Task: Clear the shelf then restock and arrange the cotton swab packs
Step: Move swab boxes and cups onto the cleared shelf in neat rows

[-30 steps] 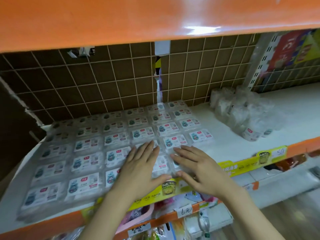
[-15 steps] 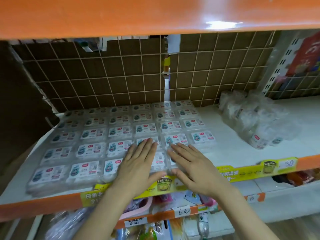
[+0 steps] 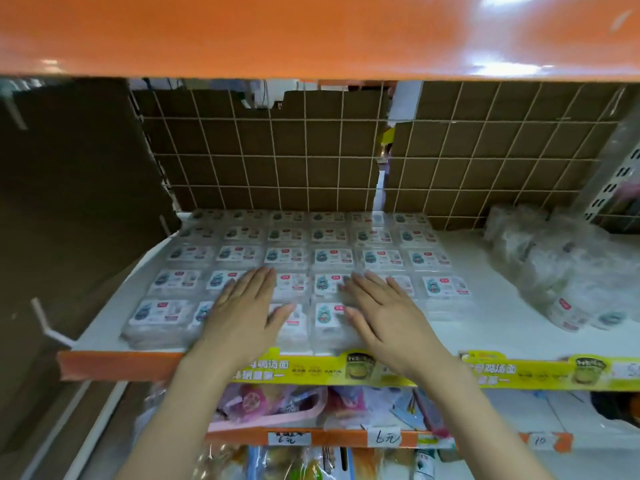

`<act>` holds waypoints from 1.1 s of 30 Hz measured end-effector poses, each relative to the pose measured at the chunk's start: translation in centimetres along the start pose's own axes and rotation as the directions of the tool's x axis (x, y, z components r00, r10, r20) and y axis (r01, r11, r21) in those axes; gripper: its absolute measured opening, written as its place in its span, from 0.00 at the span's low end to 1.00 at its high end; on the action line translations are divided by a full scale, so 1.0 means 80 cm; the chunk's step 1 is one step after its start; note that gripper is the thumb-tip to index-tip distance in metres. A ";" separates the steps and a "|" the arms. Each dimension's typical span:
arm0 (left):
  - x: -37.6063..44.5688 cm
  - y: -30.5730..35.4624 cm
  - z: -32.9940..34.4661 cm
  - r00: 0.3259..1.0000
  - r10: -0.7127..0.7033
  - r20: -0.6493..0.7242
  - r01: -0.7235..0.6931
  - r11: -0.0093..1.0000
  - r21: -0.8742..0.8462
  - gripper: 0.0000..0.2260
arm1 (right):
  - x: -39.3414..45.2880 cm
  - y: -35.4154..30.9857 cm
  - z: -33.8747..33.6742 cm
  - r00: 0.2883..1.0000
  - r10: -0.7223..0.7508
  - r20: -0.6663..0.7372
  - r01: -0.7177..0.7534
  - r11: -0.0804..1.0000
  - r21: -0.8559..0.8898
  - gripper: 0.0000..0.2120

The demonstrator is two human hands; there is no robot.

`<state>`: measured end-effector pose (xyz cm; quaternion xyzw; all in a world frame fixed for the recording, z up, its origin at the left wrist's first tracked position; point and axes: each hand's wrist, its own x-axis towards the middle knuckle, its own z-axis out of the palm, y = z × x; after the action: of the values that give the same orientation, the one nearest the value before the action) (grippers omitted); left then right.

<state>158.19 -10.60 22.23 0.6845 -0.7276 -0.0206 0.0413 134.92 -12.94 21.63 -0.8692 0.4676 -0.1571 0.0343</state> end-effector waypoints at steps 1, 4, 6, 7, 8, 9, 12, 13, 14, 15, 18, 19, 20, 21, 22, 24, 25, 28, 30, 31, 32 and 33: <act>-0.001 -0.015 -0.002 0.999 -0.047 -0.005 0.047 0.999 0.008 0.42 | 0.007 -0.007 0.003 1.000 0.012 0.001 -0.012 1.000 0.002 0.34; -0.005 -0.069 -0.007 0.986 -0.167 -0.011 0.167 0.985 0.048 0.35 | 0.032 -0.031 0.013 0.998 0.067 0.013 -0.067 0.998 -0.020 0.38; -0.005 -0.106 -0.013 0.975 -0.222 -0.015 0.222 0.974 0.052 0.32 | 0.049 -0.049 0.020 0.991 0.117 0.065 -0.114 0.992 -0.044 0.42; -0.004 -0.122 -0.015 0.971 -0.240 -0.009 0.240 0.970 0.047 0.33 | 0.057 -0.057 0.023 0.986 0.145 0.080 -0.141 0.989 -0.052 0.43; -0.002 -0.137 -0.017 0.967 -0.254 0.000 0.254 0.967 0.033 0.33 | 0.066 -0.066 0.026 0.980 0.175 0.093 -0.170 0.984 -0.057 0.42; 0.001 -0.149 -0.018 0.966 -0.260 0.006 0.260 0.965 0.013 0.33 | 0.074 -0.074 0.029 0.974 0.205 0.101 -0.199 0.978 -0.061 0.40; 0.012 -0.171 -0.019 0.969 -0.246 0.033 0.247 0.968 -0.037 0.33 | 0.094 -0.093 0.040 0.945 0.289 0.152 -0.284 0.957 -0.056 0.32; 0.015 -0.174 -0.017 0.972 -0.233 0.042 0.235 0.970 -0.063 0.32 | 0.098 -0.097 0.044 0.936 0.306 0.173 -0.299 0.952 -0.064 0.32; 0.018 -0.176 -0.015 0.975 -0.215 0.055 0.219 0.972 -0.090 0.32 | 0.101 -0.099 0.047 0.931 0.316 0.182 -0.308 0.949 -0.072 0.33; 0.020 -0.176 -0.013 0.978 -0.195 0.073 0.202 0.972 -0.116 0.33 | 0.103 -0.101 0.048 0.927 0.327 0.181 -0.319 0.945 -0.072 0.35; 0.022 -0.173 -0.007 0.984 -0.146 0.099 0.161 0.973 -0.167 0.33 | 0.108 -0.101 0.047 0.917 0.365 0.164 -0.358 0.931 -0.071 0.32; 0.021 -0.170 -0.006 0.986 -0.140 0.089 0.154 0.974 -0.168 0.33 | 0.110 -0.104 0.045 0.916 0.367 0.163 -0.358 0.930 -0.086 0.30; 0.022 -0.170 -0.006 0.988 -0.132 0.079 0.143 0.975 -0.168 0.33 | 0.114 -0.109 0.043 0.914 0.372 0.162 -0.360 0.928 -0.098 0.28; 0.021 -0.168 -0.006 0.989 -0.131 0.074 0.142 0.975 -0.172 0.33 | 0.117 -0.116 0.043 0.915 0.368 0.164 -0.356 0.929 -0.098 0.27; 0.021 -0.168 -0.007 0.989 -0.128 0.072 0.138 0.975 -0.174 0.33 | 0.124 -0.125 0.042 0.920 0.358 0.161 -0.347 0.933 -0.095 0.27; 0.021 -0.172 -0.010 0.991 -0.102 0.091 0.117 0.978 -0.175 0.32 | 0.139 -0.145 0.045 0.934 0.319 0.161 -0.307 0.947 -0.096 0.27; 0.022 -0.175 -0.012 0.991 -0.079 0.104 0.097 0.979 -0.180 0.32 | 0.148 -0.154 0.049 0.940 0.299 0.166 -0.286 0.953 -0.097 0.27; 0.029 -0.194 -0.019 0.990 -0.024 0.135 0.053 0.975 -0.214 0.29 | 0.173 -0.181 0.062 0.946 0.258 0.198 -0.248 0.966 -0.074 0.27; 0.033 -0.209 -0.019 0.994 -0.026 0.105 0.055 0.956 -0.289 0.27 | 0.184 -0.194 0.069 0.945 0.237 0.225 -0.228 0.972 -0.065 0.27; 0.036 -0.219 -0.018 0.995 -0.047 0.084 0.072 0.943 -0.325 0.26 | 0.188 -0.198 0.072 0.943 0.232 0.238 -0.223 0.973 -0.065 0.27; 0.040 -0.232 -0.015 0.995 -0.073 0.073 0.094 0.929 -0.357 0.26 | 0.191 -0.201 0.075 0.940 0.232 0.250 -0.223 0.973 -0.066 0.27; 0.047 -0.245 -0.011 0.994 -0.096 0.060 0.111 0.920 -0.376 0.27 | 0.192 -0.204 0.078 0.935 0.240 0.260 -0.230 0.971 -0.068 0.27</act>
<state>177.56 -15.52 21.52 0.7005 -0.6735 -0.1763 0.1567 157.77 -17.00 22.75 -0.8208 0.5619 -0.0253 0.0993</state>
